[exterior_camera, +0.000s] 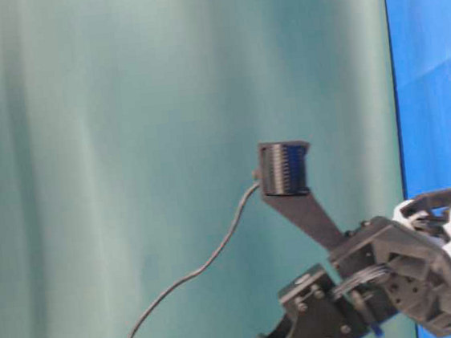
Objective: Handover the blue block to the right arm after grasping it with the left arm, then place it in the designated position.
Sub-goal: 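Close the left gripper on the blue cube and lift it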
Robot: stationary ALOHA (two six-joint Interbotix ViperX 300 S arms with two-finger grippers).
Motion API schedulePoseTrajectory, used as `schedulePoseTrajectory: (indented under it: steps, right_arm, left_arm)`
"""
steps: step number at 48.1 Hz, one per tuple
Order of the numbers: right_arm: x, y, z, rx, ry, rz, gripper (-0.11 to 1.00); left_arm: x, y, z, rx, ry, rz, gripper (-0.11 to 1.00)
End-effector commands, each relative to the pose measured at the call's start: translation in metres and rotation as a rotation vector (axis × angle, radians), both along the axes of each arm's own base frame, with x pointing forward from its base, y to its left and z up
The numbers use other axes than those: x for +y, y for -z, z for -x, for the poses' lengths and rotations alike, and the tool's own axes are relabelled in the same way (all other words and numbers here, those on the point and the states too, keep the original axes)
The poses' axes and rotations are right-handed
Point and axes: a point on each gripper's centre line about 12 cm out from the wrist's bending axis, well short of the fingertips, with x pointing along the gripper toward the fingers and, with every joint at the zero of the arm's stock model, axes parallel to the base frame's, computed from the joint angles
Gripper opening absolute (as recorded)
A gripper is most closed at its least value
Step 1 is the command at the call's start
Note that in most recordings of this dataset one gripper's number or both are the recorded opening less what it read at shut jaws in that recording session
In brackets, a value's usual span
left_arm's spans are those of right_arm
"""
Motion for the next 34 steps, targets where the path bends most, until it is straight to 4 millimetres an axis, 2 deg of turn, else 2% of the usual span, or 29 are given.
schedulePoseTrajectory:
  steps: [1, 18, 21, 27, 34]
  right_arm:
    - [-0.0001, -0.0078, -0.0024, -0.021, 0.0, -0.001, 0.97]
    - [-0.0001, -0.0073, -0.0027, -0.018, 0.0, -0.001, 0.97]
    - [-0.0001, -0.007, -0.0029, -0.017, 0.0, -0.001, 0.97]
    - [-0.0001, -0.0066, -0.0032, -0.015, 0.0, -0.001, 0.97]
    - [-0.0004, -0.0068, -0.0032, -0.017, 0.002, -0.003, 0.97]
  left_arm:
    - [-0.0005, -0.0079, -0.004, -0.031, 0.004, -0.003, 0.92]
    - [-0.0005, -0.0084, -0.0042, -0.023, 0.006, -0.004, 0.89]
    - [-0.0005, -0.0085, -0.0042, -0.02, 0.005, -0.004, 0.8]
    - [-0.0005, -0.0088, -0.0047, -0.024, 0.005, -0.004, 0.47]
    - [-0.0005, -0.0085, -0.0044, -0.024, 0.005, -0.004, 0.47]
